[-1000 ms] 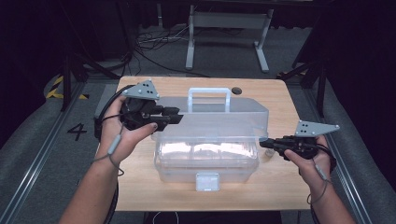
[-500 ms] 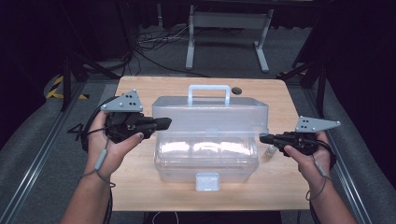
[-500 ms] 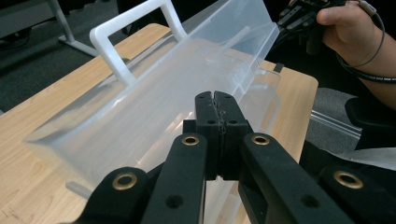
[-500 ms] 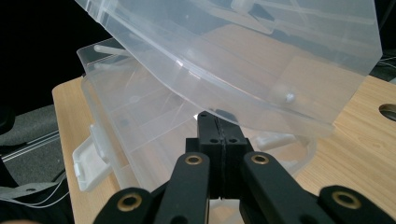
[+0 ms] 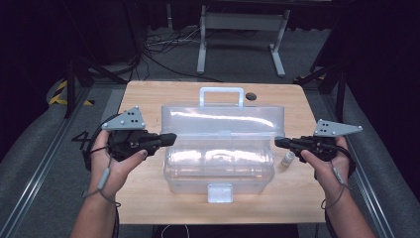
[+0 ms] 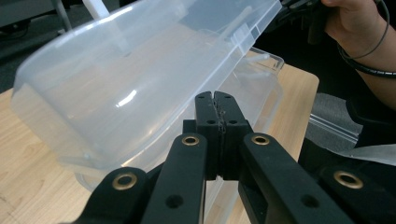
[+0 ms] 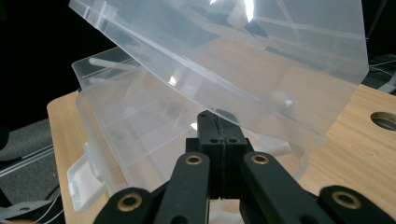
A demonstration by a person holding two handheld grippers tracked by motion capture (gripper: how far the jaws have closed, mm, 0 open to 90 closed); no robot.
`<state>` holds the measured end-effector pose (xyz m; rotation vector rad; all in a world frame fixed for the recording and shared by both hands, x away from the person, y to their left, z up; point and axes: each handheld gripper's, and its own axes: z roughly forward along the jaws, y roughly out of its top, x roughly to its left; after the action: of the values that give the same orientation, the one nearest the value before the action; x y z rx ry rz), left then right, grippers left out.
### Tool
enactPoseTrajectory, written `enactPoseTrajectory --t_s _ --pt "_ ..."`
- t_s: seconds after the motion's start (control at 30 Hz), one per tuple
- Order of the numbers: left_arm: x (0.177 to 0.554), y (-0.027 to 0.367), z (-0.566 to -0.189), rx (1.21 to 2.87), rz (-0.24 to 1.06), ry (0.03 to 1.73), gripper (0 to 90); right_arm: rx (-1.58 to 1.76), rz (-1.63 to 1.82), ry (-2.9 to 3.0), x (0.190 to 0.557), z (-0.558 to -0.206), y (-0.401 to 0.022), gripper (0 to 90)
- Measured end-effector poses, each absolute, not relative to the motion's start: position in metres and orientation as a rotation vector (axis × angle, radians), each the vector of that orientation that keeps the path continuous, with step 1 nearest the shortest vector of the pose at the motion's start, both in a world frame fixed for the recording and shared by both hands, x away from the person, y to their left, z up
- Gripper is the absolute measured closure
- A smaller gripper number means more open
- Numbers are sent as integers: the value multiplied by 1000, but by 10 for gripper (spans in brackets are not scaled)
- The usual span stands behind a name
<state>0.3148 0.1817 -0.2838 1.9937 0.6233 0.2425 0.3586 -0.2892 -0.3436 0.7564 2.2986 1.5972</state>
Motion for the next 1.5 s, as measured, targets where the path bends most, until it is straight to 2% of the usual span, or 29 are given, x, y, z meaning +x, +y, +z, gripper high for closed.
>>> enactPoseTrajectory --t_s 0.73,1.5 --pt "337 176 -323 2019 284 770 889 768 1623 2257 361 -344 -286 900" --pt "343 180 -328 1944 336 787 898 757 1593 2252 354 -341 -286 900"
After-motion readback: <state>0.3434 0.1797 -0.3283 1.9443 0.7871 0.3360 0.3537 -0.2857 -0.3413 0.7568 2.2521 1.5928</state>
